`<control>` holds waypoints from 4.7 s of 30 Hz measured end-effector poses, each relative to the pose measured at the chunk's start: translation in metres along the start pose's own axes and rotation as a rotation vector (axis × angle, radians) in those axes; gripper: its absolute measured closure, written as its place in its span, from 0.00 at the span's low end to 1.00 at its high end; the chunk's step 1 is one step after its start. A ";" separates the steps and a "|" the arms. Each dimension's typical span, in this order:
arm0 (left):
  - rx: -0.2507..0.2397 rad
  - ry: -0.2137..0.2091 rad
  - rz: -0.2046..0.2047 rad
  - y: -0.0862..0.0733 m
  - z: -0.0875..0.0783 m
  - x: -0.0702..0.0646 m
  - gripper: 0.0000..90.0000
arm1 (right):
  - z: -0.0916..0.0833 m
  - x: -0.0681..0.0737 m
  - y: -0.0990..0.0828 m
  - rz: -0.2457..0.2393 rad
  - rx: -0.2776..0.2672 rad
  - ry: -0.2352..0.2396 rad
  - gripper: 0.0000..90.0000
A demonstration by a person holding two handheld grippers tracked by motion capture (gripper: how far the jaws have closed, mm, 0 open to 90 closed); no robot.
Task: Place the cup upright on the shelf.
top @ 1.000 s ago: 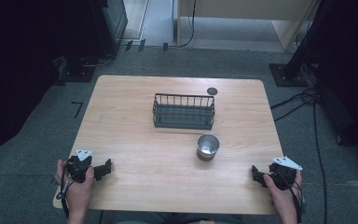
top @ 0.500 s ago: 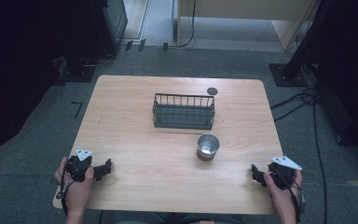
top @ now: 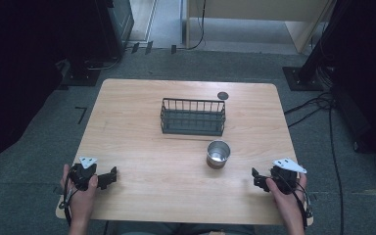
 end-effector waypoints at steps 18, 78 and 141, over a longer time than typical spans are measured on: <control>0.000 0.000 0.000 0.000 0.000 0.000 0.00 | 0.000 0.054 0.025 -0.100 -0.035 0.111 0.05; 0.003 0.035 -0.046 0.003 0.002 -0.004 0.00 | 0.057 0.127 0.057 -0.123 -0.016 0.126 0.20; 0.000 0.037 -0.053 0.004 0.003 -0.004 0.00 | 0.041 0.137 0.202 -0.140 -0.249 0.113 0.20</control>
Point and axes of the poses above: each handheld gripper's, and its own axes: z roughly forward along the jaws, y roughly out of its top, x roughly to its left, the point moved 2 cm from there along z, roughly forward along the jaws, and after that the axes turned 6 degrees about x, right-handed, at the moved point
